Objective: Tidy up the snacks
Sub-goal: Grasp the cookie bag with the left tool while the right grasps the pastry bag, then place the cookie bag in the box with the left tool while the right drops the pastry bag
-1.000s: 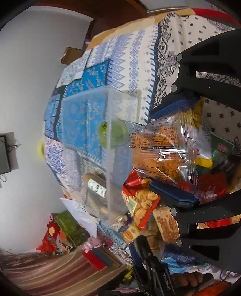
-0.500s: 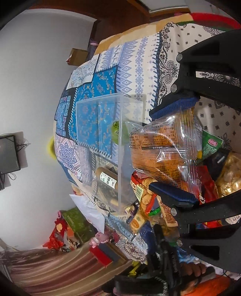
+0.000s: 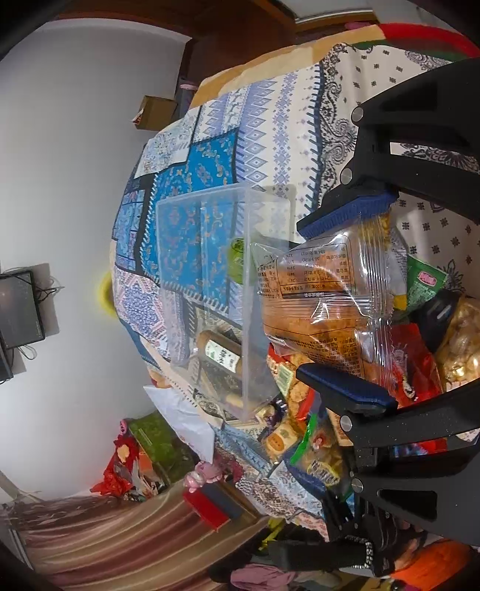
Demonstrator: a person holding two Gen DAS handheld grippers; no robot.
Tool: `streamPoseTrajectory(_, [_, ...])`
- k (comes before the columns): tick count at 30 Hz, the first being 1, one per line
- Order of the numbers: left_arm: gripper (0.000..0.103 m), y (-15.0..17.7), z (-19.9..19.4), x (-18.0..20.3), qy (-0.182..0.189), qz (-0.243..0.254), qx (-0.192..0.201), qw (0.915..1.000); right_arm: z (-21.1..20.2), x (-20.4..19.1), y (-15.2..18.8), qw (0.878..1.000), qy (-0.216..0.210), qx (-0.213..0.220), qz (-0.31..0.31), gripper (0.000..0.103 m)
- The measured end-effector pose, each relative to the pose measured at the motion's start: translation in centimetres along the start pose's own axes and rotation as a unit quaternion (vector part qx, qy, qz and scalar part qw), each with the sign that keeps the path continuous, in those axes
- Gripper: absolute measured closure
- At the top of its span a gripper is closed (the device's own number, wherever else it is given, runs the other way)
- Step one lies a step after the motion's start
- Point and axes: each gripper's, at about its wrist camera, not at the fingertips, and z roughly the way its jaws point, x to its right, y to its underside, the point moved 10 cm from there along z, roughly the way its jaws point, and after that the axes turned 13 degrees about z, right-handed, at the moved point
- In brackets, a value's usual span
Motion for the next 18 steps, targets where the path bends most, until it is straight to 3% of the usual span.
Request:
streamPoseTrajectory(9, [0.054,-7.0,-3.3,-0.6,-0.005,0.002,0.077,0.9970,-0.3,-0.6,-3.1,1.000,-0.006,0.031,0.000,0.035])
streamPoseTrajectory(18, [0.054,-13.7,-1.6,0.1,0.002,0.016,0.106,0.9942,1.2,-1.0,-6.5,0.999,-0.007,0.047,-0.002,0.035])
